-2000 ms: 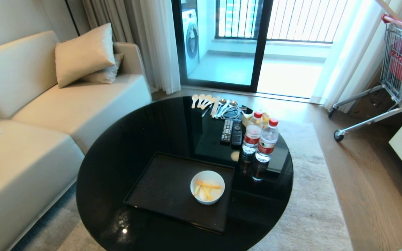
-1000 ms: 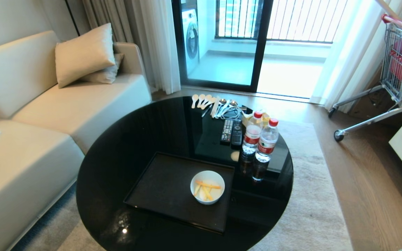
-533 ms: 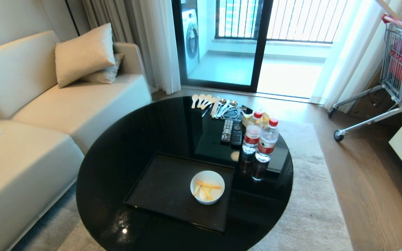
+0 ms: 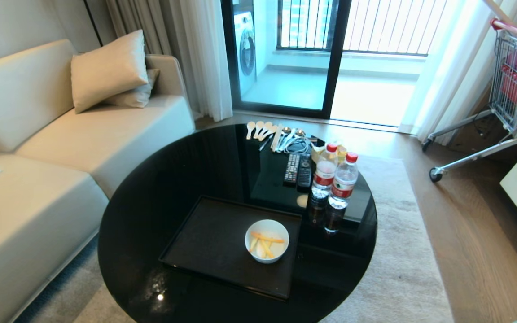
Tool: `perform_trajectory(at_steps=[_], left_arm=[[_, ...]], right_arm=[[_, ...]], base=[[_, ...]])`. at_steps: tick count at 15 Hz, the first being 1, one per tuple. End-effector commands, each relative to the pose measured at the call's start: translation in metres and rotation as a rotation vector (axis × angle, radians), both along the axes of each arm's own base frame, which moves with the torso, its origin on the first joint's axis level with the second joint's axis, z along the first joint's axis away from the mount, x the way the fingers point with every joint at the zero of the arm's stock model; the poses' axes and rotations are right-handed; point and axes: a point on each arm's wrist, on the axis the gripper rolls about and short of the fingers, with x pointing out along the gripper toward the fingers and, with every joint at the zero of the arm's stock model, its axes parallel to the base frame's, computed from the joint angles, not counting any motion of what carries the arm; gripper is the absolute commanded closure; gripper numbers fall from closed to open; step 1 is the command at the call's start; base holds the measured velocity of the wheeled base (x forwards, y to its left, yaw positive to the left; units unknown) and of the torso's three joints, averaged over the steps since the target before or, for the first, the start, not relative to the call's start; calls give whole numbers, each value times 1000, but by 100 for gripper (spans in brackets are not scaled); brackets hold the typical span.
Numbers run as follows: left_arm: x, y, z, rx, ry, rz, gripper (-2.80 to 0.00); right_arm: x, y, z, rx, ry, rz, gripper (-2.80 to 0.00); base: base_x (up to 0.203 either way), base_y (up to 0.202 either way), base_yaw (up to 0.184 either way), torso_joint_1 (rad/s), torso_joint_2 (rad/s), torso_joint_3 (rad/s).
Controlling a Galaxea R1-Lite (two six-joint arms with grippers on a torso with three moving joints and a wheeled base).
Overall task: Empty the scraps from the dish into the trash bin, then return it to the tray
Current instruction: Pick up the bowl with leftover food
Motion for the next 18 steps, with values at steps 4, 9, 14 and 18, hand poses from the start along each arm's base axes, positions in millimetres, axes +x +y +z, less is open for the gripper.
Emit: perform_trajectory(at_steps=[4,9,14,18], left_arm=[[0,0,0,-1,-1,0,0],[0,0,0,-1,-1,0,0],[0,0,0,-1,-1,0,0],[0,0,0,-1,-1,0,0]], right_arm=[[100,9,61,-161,125,201,0],[171,64,61,-222,204,488,0],[243,109,49,-175,302,545,0],[292,138,44,98,503,427,0]], base=[[0,0,0,0,0,0],[0,0,0,0,0,0],[0,0,0,0,0,0],[0,0,0,0,0,0]])
